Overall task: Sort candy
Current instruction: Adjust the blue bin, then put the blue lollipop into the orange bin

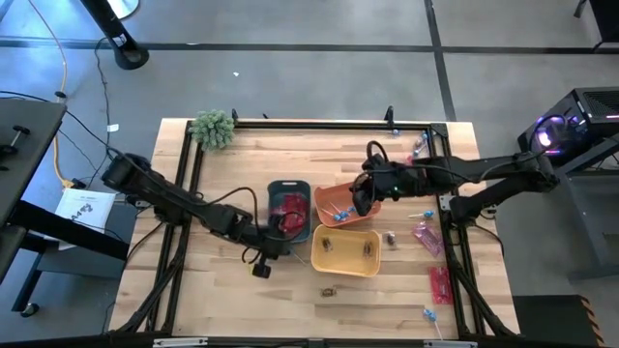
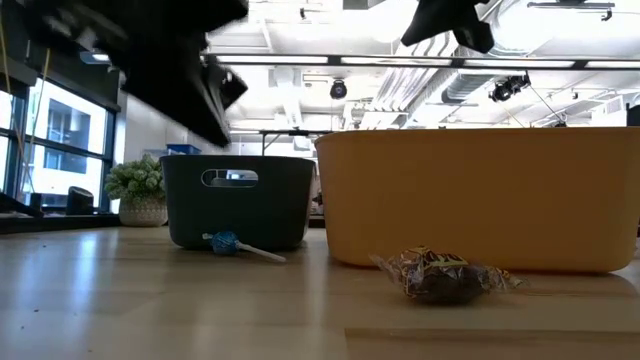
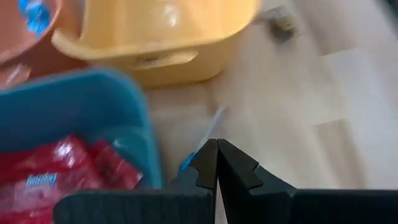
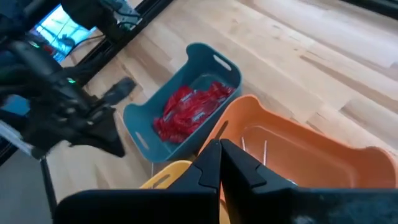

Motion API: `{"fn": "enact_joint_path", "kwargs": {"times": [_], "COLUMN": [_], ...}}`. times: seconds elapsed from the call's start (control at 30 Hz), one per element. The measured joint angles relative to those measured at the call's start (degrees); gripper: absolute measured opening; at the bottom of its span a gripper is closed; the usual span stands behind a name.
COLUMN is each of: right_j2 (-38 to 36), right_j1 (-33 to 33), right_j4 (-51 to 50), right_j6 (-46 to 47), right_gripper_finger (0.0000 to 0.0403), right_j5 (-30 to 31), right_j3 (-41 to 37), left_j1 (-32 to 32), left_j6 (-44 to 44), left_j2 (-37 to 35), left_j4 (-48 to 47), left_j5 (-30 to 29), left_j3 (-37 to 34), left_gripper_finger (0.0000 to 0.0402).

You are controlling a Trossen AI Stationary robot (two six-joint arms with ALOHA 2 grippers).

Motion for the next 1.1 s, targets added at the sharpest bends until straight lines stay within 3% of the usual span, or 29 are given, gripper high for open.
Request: {"fn": "enact_joint_path", "kwargs": {"times": [0.37, 0.6, 0.77, 0.9, 1.1], "right_j2": [0.02, 0.02, 0.02, 0.02, 0.02], "right_j1": [-0.05, -0.03, -0.03, -0.03, -0.03], "right_j4": [-0.04, -0.24, -0.37, -0.59, -0.68], "right_j6": [0.30, -2.15, -2.28, -2.70, -2.45], "right_gripper_finger": [0.0000, 0.0000, 0.0000, 0.0000, 0.0000], "right_j5": [2.41, 2.20, 2.17, 1.95, 1.95], "right_j3": [0.00, 0.00, 0.00, 0.00, 0.00], "left_j1": [7.98, 7.42, 4.17, 3.60, 3.30], "left_j6": [5.90, 4.53, 8.23, 8.78, 8.88], "left_j2": [0.51, 0.07, 1.15, 4.43, 9.71], "left_j4": [-0.12, -1.57, -1.09, 2.21, 4.15], "left_j5": [-8.70, 6.47, 7.02, 6.11, 6.12], "left_j3": [-0.38, 2.02, 1.98, 1.98, 1.98], "left_gripper_finger": [0.0000, 0.0001, 0.0005, 0.0037, 0.0116]}}
